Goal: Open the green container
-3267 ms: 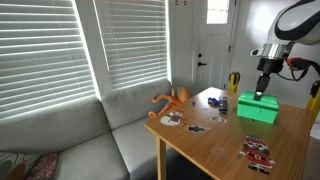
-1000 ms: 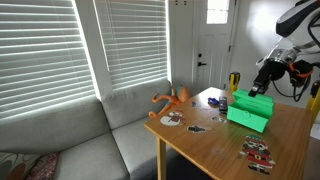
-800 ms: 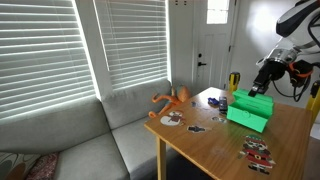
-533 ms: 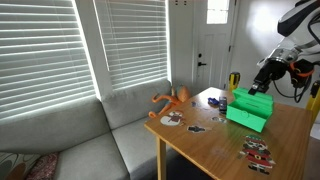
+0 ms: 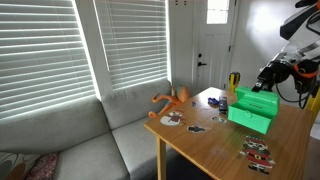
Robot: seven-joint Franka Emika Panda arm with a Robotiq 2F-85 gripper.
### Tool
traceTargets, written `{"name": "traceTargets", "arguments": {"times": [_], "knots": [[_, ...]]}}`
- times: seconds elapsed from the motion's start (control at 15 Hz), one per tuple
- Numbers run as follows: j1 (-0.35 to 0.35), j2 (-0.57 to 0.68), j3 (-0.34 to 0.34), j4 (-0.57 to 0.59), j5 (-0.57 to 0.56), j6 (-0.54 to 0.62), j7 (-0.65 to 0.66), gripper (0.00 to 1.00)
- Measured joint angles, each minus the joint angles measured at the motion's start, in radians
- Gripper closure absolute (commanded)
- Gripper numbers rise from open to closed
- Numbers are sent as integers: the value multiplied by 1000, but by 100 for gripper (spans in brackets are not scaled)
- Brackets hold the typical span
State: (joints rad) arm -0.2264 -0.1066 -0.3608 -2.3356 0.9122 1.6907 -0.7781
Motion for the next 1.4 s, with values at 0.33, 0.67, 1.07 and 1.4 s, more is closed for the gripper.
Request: {"name": "traceTargets", "arguments": {"times": [0.33,0.67,1.07,1.4], "knots": [[-38,73,-2,17,40,-93,0,30],[-45,96,-2,30,49,-110,0,30],[-49,106,-1,32,57,-111,-2,55],[-71,137,-2,33,104,-139,-39,55]]}}
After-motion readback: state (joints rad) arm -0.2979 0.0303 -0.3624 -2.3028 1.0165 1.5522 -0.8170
